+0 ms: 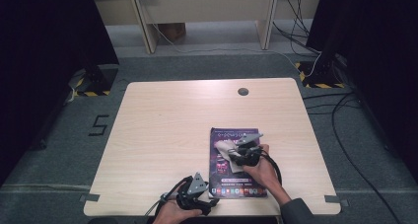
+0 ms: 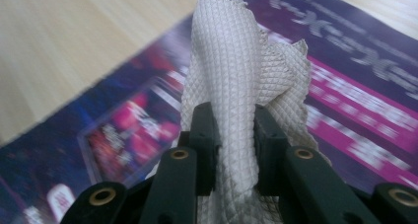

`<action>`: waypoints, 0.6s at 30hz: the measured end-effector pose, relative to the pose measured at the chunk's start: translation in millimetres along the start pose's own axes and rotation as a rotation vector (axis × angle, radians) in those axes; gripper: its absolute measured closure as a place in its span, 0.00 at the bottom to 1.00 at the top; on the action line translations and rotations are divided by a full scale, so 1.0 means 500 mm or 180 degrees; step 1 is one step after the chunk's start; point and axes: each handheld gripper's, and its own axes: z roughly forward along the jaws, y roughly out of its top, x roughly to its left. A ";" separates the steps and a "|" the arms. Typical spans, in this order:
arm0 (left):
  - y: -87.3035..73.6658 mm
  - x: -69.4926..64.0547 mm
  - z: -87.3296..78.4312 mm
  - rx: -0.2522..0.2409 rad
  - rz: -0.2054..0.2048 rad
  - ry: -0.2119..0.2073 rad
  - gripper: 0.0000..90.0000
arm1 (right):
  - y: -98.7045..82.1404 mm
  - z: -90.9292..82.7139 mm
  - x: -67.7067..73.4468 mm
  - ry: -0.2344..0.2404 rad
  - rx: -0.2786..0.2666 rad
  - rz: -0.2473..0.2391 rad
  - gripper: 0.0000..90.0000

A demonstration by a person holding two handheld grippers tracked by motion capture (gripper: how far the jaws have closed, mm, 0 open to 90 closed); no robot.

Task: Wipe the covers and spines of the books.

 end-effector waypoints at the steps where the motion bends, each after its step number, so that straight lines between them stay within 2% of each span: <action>1: 0.000 0.000 0.000 0.0001 -0.0007 0.0002 0.34 | -0.006 -0.006 -0.010 -0.0030 -0.0010 0.0044 0.84; 9: 0.000 0.001 0.000 0.0018 -0.0028 0.0004 0.29 | -0.043 -0.049 -0.076 -0.0299 -0.0040 0.0319 0.84; 18: -0.001 0.002 -0.002 0.0030 -0.0041 0.0014 0.26 | -0.061 -0.071 -0.100 -0.0413 -0.0043 0.0432 0.84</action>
